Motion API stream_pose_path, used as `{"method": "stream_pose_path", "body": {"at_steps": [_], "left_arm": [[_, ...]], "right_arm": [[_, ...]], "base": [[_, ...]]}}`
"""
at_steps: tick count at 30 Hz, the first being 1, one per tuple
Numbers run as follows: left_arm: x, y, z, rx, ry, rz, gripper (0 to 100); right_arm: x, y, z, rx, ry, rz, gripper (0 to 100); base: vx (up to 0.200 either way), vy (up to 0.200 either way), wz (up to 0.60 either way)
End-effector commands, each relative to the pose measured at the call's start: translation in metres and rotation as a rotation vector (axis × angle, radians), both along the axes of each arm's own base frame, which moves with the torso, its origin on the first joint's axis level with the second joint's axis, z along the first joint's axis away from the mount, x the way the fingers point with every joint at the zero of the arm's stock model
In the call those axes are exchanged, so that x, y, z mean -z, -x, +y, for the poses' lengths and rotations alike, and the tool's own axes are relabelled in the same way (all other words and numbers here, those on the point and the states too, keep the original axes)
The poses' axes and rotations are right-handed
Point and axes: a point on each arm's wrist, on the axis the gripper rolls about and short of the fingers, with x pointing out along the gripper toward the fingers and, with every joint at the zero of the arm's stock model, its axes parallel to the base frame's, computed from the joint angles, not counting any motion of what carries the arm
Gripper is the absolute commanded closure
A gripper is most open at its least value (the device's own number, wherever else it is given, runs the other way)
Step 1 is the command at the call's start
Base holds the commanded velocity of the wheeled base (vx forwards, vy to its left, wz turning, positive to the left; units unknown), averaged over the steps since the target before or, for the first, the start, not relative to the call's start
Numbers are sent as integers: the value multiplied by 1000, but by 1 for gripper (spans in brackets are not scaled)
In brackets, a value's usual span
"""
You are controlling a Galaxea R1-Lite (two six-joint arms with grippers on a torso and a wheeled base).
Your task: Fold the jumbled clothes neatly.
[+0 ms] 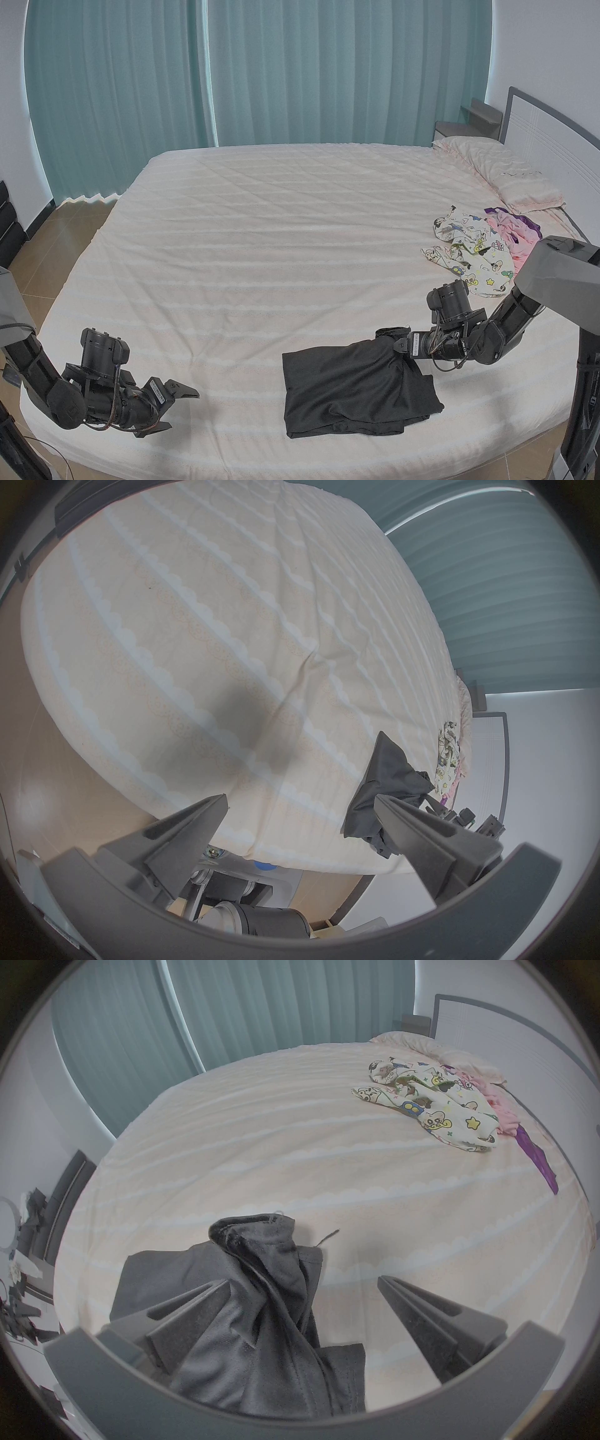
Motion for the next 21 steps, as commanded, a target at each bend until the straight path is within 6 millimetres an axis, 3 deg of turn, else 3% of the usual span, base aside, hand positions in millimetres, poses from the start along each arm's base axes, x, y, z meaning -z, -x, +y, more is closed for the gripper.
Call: {"method": "stream_pose_path", "body": {"at_steps": [1, 4, 10, 13, 21], "left_arm": [[1, 1, 0, 1, -1, 5, 0], [1, 1, 0, 1, -1, 5, 0], [1, 1, 0, 1, -1, 5, 0], [1, 1, 0, 3, -1, 5, 0], [1, 1, 0, 2, -2, 5, 0]], "right_arm": [[-11, 0, -5, 16, -26, -15, 0], [-6, 2, -9, 27, -10, 29, 0], [4, -4, -34, 103, 14, 74, 0], [1, -8, -41, 124, -16, 60, 0], [-22, -10, -18, 35, -283, 53, 0]], "base": [[0, 0, 0], [0, 0, 0], [0, 0, 0], [0, 0, 0], [0, 0, 0]]}}
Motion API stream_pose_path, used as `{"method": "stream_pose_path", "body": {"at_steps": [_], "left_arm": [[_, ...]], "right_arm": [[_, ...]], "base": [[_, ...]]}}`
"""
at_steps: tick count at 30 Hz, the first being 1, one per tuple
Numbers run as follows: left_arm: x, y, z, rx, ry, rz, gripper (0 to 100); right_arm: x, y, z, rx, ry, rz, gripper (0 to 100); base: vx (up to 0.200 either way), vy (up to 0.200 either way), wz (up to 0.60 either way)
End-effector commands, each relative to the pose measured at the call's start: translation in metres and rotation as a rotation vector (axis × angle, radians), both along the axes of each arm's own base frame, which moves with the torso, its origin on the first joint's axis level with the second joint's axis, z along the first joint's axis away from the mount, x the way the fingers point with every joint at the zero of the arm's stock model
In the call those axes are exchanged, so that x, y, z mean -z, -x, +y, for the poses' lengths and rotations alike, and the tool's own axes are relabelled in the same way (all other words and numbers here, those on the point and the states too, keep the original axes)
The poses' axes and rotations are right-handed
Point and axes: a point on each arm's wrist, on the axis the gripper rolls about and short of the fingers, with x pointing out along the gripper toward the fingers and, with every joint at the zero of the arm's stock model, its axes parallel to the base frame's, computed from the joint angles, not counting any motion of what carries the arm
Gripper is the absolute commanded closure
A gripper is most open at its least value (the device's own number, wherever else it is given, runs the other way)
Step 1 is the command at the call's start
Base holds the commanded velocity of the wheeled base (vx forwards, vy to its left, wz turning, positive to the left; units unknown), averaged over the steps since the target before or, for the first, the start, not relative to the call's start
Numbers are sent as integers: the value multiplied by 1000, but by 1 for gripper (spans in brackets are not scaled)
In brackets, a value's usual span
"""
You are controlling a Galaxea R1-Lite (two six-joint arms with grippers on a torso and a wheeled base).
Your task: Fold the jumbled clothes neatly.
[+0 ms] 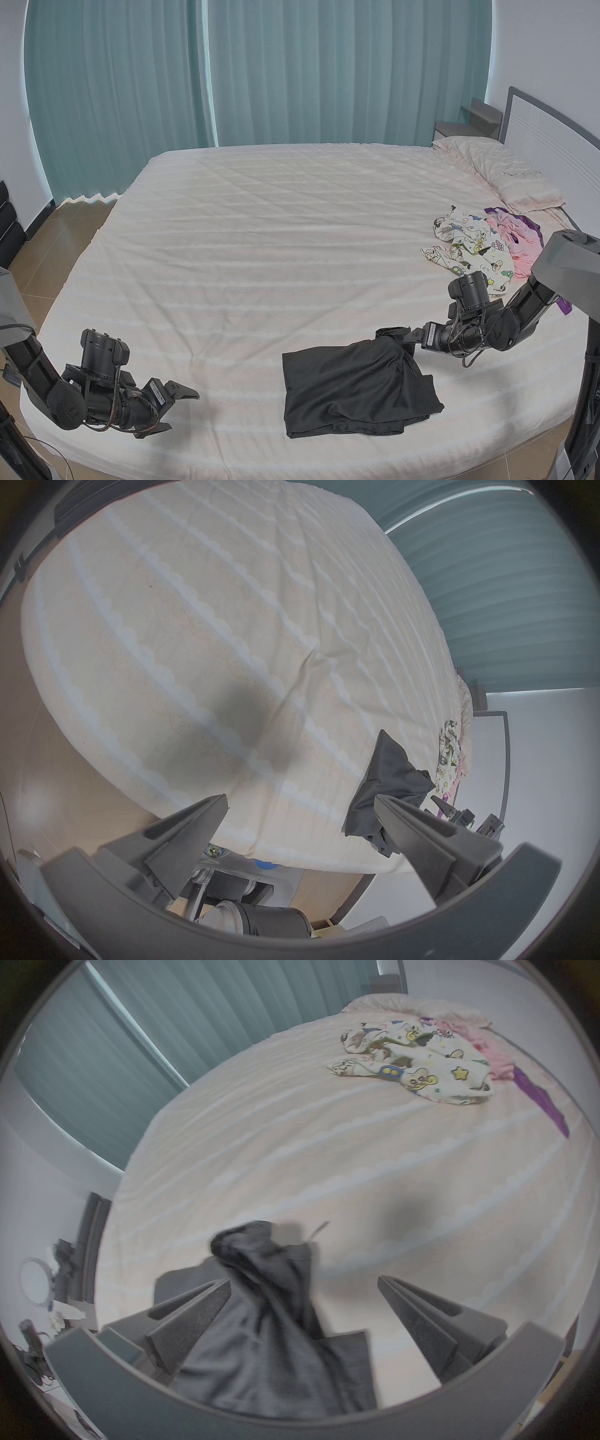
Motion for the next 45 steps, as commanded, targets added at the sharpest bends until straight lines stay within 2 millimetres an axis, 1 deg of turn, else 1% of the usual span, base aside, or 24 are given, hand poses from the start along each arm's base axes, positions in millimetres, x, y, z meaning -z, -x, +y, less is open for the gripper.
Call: {"method": "stream_pose_path", "body": {"at_steps": [1, 2, 4, 6, 10, 11, 16, 21, 27, 31, 34, 37, 40, 45], "left_arm": [[0, 0, 0, 0, 0, 2, 0], [0, 0, 0, -1, -1, 1, 0], [0, 0, 0, -1, -1, 1, 0], [0, 0, 0, 0, 0, 2, 0], [0, 0, 0, 0, 0, 2, 0], [0, 0, 0, 0, 0, 2, 0], [1, 0, 0, 0, 0, 5, 0], [1, 0, 0, 0, 0, 5, 0], [1, 0, 0, 0, 0, 5, 0], [1, 0, 0, 0, 0, 5, 0], [1, 0, 0, 0, 0, 5, 0], [1, 0, 0, 0, 0, 5, 0], [1, 0, 0, -1, -2, 4, 0], [1, 0, 0, 0, 0, 5, 0]], "right_arm": [[-15, -6, 18, -34, -79, -46, 0], [-15, -8, 19, -35, -82, -46, 0], [-4, -18, 26, -29, -93, -37, 0], [2, -24, 29, -14, -108, -32, 0], [17, -32, 33, -1, -116, -11, 0], [19, -33, 34, 2, -117, -7, 100], [28, -38, 26, 47, -128, 16, 100], [21, -43, 16, 136, -188, 7, 100], [18, -42, 12, 174, -206, 12, 100], [15, -43, 0, 219, -217, 12, 100], [18, -40, -8, 240, -211, 29, 100], [20, -38, -9, 248, -207, 36, 100], [23, -35, -18, 270, -198, 58, 100], [28, -27, -19, 272, -183, 96, 100]], "base": [[0, 0, 0], [0, 0, 0], [0, 0, 0], [0, 0, 0], [0, 0, 0], [0, 0, 0], [0, 0, 0], [0, 0, 0], [0, 0, 0], [0, 0, 0], [0, 0, 0], [0, 0, 0], [0, 0, 0], [0, 0, 0]]}}
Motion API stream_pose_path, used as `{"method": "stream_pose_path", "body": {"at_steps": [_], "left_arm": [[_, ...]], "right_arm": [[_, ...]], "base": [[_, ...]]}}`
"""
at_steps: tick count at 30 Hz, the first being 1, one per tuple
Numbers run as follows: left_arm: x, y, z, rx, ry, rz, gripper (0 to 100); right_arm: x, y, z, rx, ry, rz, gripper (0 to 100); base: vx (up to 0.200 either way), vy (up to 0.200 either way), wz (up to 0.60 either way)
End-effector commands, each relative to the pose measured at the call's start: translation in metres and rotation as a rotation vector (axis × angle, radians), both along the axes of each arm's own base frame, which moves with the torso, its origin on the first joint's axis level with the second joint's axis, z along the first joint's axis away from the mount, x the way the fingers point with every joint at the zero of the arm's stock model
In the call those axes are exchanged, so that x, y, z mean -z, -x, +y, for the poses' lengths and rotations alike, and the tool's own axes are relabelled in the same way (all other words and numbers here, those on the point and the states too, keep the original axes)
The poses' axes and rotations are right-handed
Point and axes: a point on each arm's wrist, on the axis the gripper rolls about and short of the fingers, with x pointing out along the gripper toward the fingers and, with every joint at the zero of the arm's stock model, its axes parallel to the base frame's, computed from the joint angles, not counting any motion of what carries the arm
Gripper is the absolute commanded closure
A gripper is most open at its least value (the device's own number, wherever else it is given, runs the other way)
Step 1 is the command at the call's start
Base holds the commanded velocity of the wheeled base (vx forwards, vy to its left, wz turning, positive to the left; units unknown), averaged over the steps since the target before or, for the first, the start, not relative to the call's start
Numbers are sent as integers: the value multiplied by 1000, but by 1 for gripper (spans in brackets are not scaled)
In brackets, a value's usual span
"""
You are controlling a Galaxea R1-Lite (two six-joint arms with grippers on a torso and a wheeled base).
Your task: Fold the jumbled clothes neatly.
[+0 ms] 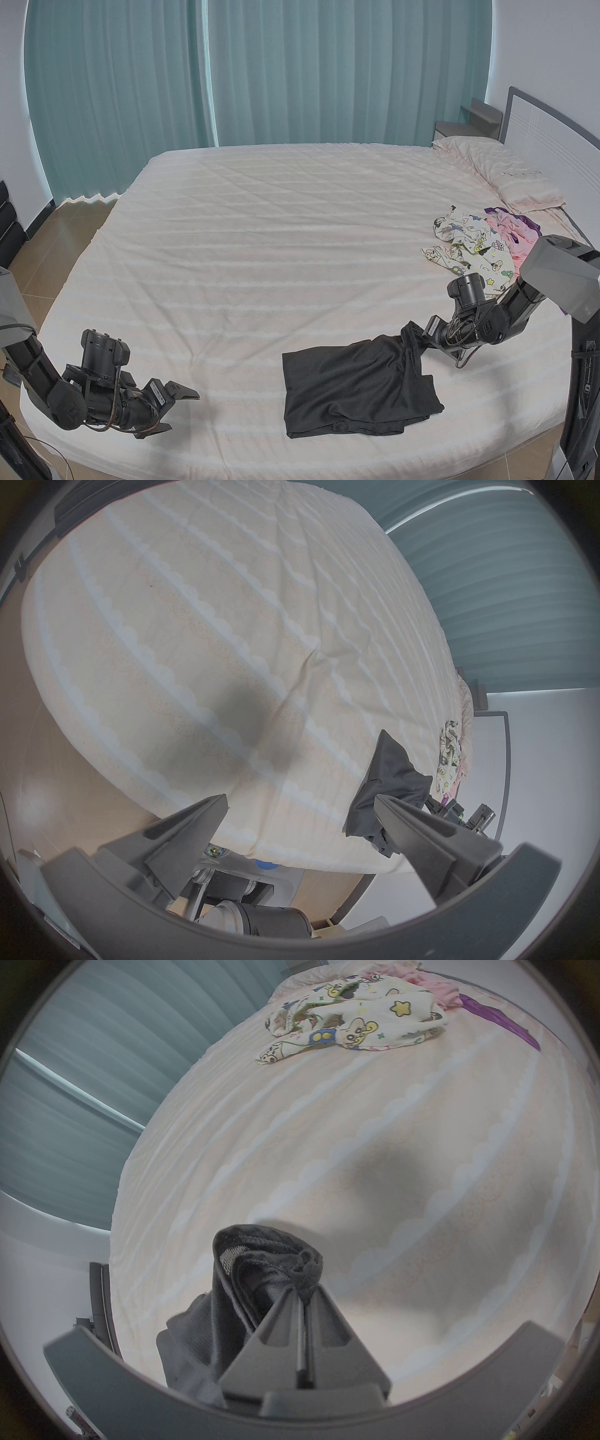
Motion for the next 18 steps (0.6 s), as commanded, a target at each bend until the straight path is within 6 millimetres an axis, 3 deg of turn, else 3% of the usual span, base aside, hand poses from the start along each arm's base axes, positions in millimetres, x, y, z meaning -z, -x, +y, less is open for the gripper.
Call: {"method": "stream_pose_path", "body": {"at_steps": [1, 2, 7, 13, 18], "left_arm": [[0, 0, 0, 0, 0, 2, 0], [0, 0, 0, 0, 0, 2, 0], [0, 0, 0, 0, 0, 2, 0], [0, 0, 0, 0, 0, 2, 0], [0, 0, 0, -1, -1, 2, 0]], "right_arm": [[1, 6, -2, -1, 8, 21, 100], [1, 8, -2, -5, 12, 29, 0], [-5, 13, -3, -29, 31, 40, 0], [-35, 17, 0, -44, 6, -37, 0], [-39, 16, 10, -71, -1, -54, 0]], "base": [[0, 0, 0], [0, 0, 0], [0, 0, 0], [0, 0, 0], [0, 0, 0]]}}
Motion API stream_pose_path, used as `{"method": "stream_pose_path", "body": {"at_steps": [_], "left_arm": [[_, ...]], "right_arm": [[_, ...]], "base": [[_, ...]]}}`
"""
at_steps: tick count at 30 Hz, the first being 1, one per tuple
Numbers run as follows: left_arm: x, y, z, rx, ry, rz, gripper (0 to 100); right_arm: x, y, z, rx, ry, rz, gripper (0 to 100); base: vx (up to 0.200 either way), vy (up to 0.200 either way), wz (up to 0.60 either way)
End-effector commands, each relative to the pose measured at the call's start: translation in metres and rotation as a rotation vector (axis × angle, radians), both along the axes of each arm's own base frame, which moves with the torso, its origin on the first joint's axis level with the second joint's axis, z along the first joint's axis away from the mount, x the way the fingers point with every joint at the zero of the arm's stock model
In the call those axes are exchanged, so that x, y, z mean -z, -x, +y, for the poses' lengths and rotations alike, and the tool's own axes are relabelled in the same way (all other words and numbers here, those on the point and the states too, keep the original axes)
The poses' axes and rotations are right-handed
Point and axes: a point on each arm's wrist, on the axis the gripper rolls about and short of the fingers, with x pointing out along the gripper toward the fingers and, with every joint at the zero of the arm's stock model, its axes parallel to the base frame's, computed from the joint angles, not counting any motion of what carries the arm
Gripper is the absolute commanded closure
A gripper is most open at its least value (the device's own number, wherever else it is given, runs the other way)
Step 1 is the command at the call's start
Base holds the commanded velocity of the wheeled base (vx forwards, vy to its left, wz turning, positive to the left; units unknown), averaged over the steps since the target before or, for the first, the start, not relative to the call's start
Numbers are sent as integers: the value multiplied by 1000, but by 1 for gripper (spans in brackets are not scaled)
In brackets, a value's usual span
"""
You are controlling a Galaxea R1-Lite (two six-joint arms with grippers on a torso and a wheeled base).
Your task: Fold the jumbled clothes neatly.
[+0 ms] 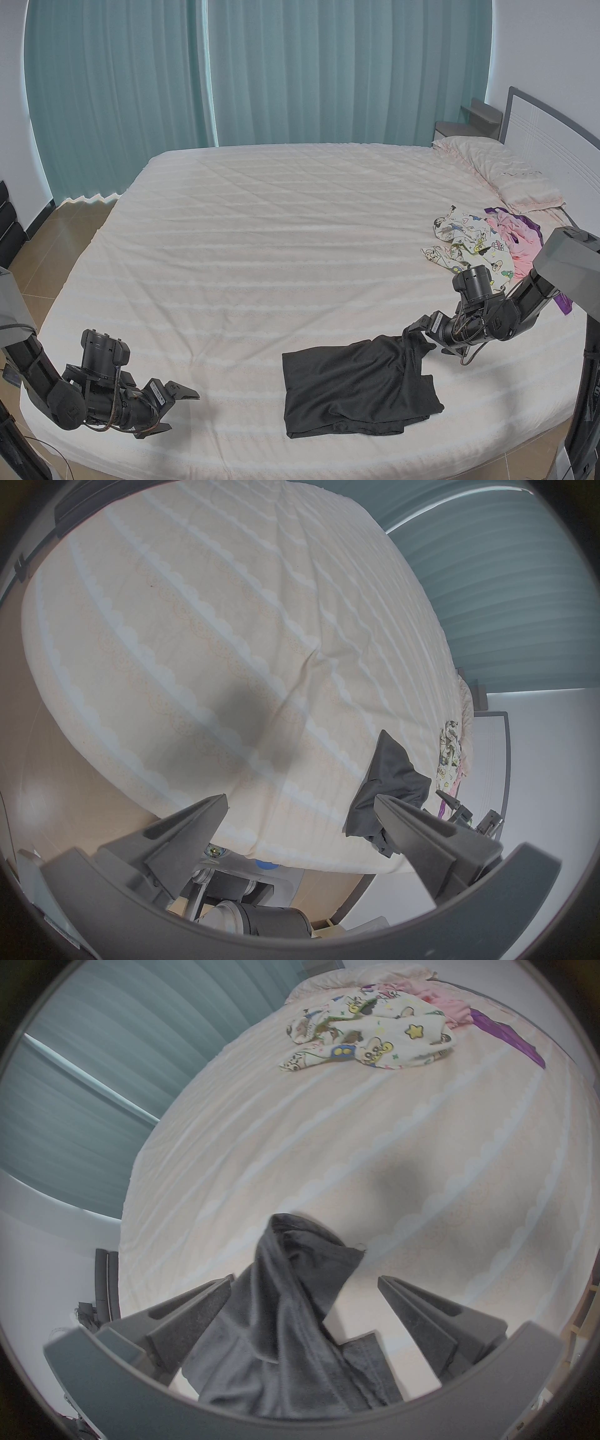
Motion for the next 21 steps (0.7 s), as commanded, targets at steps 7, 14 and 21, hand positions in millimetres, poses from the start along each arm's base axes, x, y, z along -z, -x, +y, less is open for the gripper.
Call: {"method": "stream_pose_path", "body": {"at_steps": [7, 14, 21], "left_arm": [[1, 0, 0, -1, -1, 3, 0], [1, 0, 0, -1, -1, 3, 0], [1, 0, 0, 0, 0, 3, 0]], "right_arm": [[0, -18, 20, -31, -21, -47, 0], [22, -40, 27, -9, -33, -35, 100], [23, -43, 15, 48, -50, -34, 100]], "base": [[0, 0, 0], [0, 0, 0], [0, 0, 0]]}}
